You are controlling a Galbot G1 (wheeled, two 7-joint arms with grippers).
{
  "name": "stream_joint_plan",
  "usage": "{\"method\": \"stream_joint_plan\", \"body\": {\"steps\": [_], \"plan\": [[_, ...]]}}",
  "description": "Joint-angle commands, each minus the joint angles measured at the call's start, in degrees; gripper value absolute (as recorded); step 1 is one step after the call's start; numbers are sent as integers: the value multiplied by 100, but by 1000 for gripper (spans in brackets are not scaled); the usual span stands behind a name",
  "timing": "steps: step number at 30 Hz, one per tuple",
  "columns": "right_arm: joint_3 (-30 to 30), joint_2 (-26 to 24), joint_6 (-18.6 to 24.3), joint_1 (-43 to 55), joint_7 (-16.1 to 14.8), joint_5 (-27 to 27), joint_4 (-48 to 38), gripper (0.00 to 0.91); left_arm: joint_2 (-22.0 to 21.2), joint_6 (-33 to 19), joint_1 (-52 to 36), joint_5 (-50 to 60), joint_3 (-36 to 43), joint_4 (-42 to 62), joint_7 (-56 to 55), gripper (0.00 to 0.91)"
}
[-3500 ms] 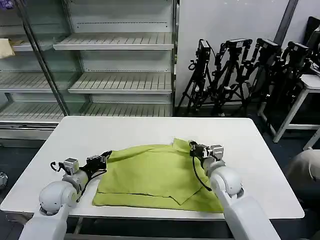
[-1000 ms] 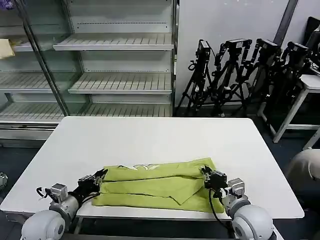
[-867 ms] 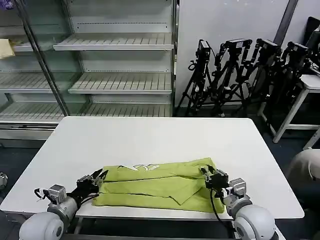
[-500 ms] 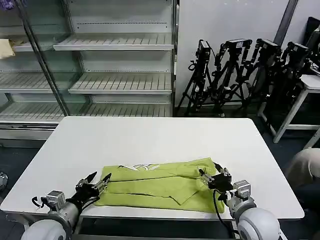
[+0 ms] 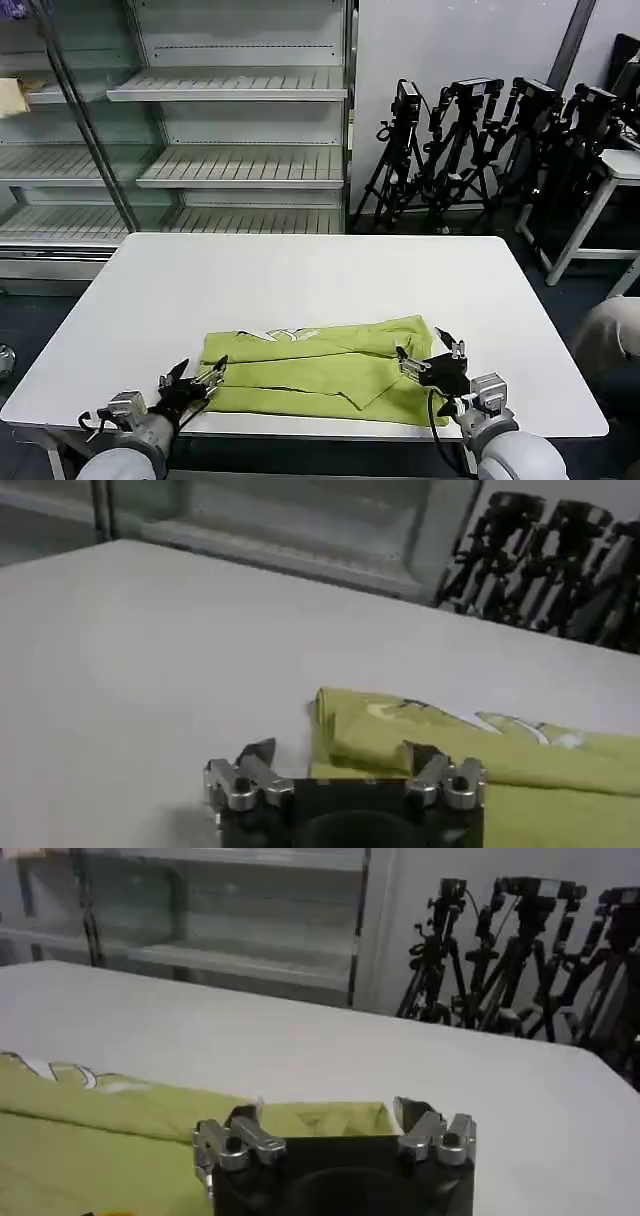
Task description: Fold and organize the clothes.
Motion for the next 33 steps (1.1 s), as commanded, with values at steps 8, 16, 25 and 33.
{"method": "stream_joint_plan", "body": {"steps": [8,16,25,33], "plan": [[-10,16,51,-92,-1,-117,-54,907,-142,-13,152,-147,296,-165,-525,20],[-14,12,52,-135,-7,-142,-43,907,-162,-15,-37,-93,339,-63,-529,20],[-28,9,59,-142,-8,-184,-52,907,203,133,-215,204,-241,-18,-81,20],[-24,-23,95,-151,-24,-188,-72,907,1406,215,-91,286,-1893,457,692,20]]}}
